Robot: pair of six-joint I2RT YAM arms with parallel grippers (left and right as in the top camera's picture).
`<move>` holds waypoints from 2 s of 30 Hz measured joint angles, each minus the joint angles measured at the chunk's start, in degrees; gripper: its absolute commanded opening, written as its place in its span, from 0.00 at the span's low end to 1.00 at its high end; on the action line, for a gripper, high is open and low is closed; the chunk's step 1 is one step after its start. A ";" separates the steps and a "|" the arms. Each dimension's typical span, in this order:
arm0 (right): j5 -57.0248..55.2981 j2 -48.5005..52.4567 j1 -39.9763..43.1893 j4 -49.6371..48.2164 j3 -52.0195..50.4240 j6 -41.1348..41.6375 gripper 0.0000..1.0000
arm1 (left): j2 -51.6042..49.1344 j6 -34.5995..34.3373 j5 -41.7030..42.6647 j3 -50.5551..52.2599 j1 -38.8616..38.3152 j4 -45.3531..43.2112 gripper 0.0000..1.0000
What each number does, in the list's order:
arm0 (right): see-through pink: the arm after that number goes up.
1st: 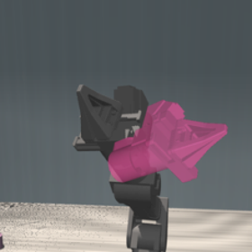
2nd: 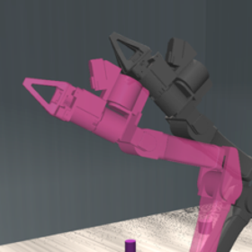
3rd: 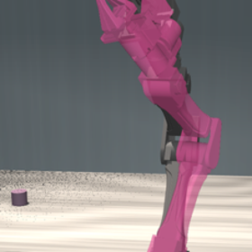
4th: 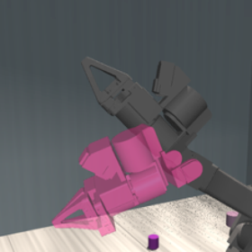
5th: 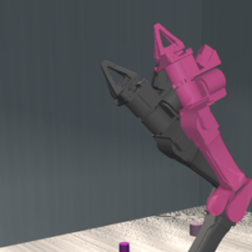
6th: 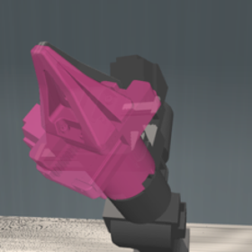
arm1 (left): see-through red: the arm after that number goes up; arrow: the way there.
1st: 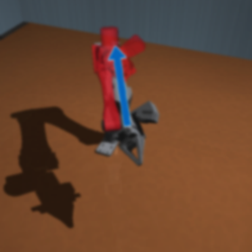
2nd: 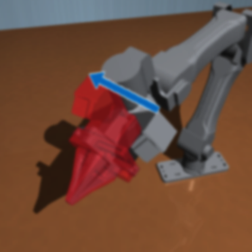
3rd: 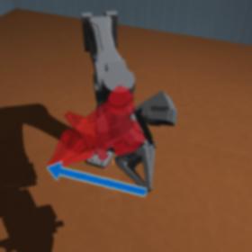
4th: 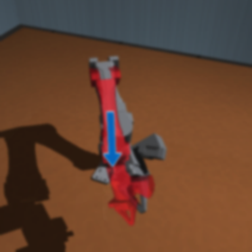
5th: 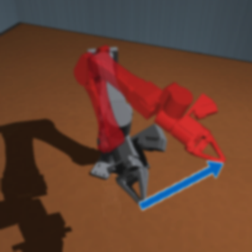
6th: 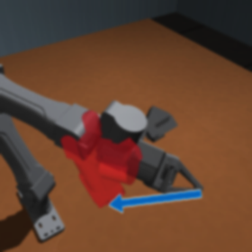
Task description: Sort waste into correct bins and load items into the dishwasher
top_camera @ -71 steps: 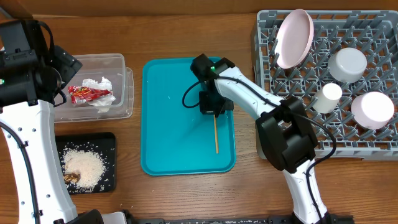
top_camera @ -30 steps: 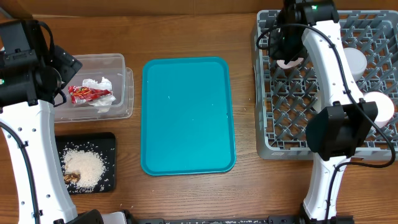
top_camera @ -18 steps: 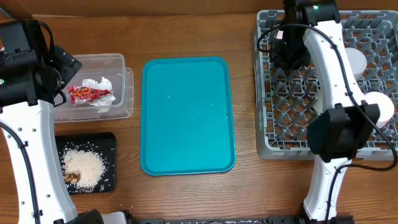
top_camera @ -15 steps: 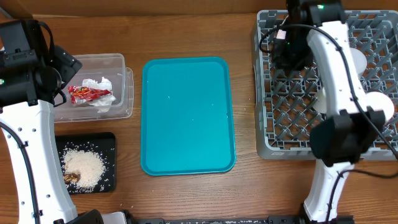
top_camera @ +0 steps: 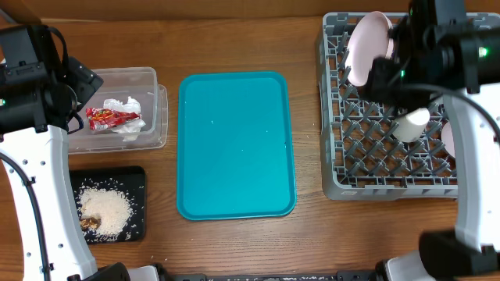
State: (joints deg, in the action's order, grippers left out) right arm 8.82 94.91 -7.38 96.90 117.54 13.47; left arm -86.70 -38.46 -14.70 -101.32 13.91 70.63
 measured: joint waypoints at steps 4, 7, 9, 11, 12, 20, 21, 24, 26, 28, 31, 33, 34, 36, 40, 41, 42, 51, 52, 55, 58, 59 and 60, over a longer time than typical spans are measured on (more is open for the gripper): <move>0.37 -6.62 -0.98 -0.46 -10.49 0.02 0.44 | 0.00 0.00 0.02 0.00 0.00 0.04 1.00; 0.42 -12.04 -1.01 -1.33 -17.57 0.37 1.00 | 0.00 0.00 0.00 0.00 0.00 0.00 1.00; 0.94 -14.40 -1.01 -1.05 -20.76 0.28 1.00 | 0.00 0.00 0.04 0.00 0.00 0.02 1.00; 1.81 -16.15 -1.01 0.33 -23.65 0.17 1.00 | 0.00 0.00 0.13 0.00 0.00 0.04 1.00; 2.62 -16.74 -1.03 0.39 -25.03 0.15 1.00 | 0.00 0.00 0.13 0.00 0.00 0.04 1.00; 11.15 -17.14 -1.03 0.20 -37.57 0.22 1.00 | 0.00 0.00 0.13 0.00 0.00 0.04 1.00; 11.63 -17.14 -1.03 0.04 -39.12 0.22 1.00 | 0.00 0.00 0.15 0.00 0.00 0.07 1.00; 11.93 -17.70 -1.01 0.11 -42.93 0.22 1.00 | 0.00 0.00 0.15 0.00 0.00 0.02 1.00; 11.91 -19.06 -1.01 -0.35 -44.41 0.22 1.00 | 0.00 0.00 0.15 0.00 0.00 0.07 1.00; 11.91 -21.42 -1.03 -0.96 -44.81 0.48 1.00 | 0.00 0.00 0.15 0.00 0.00 0.04 1.00; 11.93 -27.93 -1.03 -2.16 -44.81 2.10 1.00 | 0.00 0.00 0.15 0.00 0.00 0.04 1.00; 11.91 -32.52 -1.01 -2.36 -44.81 2.86 1.00 | 0.00 0.00 0.15 0.00 0.00 0.02 1.00; 11.93 -35.01 -1.01 -2.29 -44.81 3.15 1.00 | 0.00 0.00 0.15 0.00 0.00 0.04 1.00; 11.93 -39.19 -1.03 -2.27 -44.81 3.50 1.00 | 0.00 0.00 0.15 0.00 0.00 0.04 1.00; 11.93 -46.47 -1.03 -1.73 -44.81 4.07 1.00 | 0.00 0.00 0.15 0.00 0.00 0.04 1.00; 11.93 -47.25 -1.01 -1.75 -44.81 4.07 1.00 | 0.00 0.00 0.15 0.00 0.00 0.04 1.00; 11.93 -48.11 -1.01 -1.73 -44.81 4.07 1.00 | 0.00 0.00 0.15 0.00 0.00 0.04 1.00; 11.78 -49.22 -1.03 -7.96 -44.81 1.40 1.00 | 0.00 0.00 0.15 0.00 0.00 0.04 1.00; 11.82 -49.22 -1.03 -9.33 -44.81 0.76 1.00 | 0.00 0.00 0.13 0.00 0.00 0.04 1.00; 11.93 -49.24 -1.60 -12.87 -44.81 -0.28 1.00 | 0.00 0.00 0.13 0.00 0.00 0.04 1.00; 11.93 -49.77 -2.27 -16.63 -44.98 -1.11 1.00 | 0.00 0.00 0.15 0.00 0.00 0.04 1.00; 11.93 -50.14 -2.34 -17.62 -45.24 -1.46 1.00 | 0.00 0.00 0.15 0.00 0.00 0.04 1.00; 11.93 -51.12 -2.43 -19.41 -46.05 -1.88 1.00 | 0.00 0.00 0.15 0.00 0.00 0.04 1.00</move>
State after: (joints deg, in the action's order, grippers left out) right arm 20.75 43.79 -9.80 77.49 71.48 11.60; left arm -86.70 -38.46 -14.55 -101.32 13.91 70.67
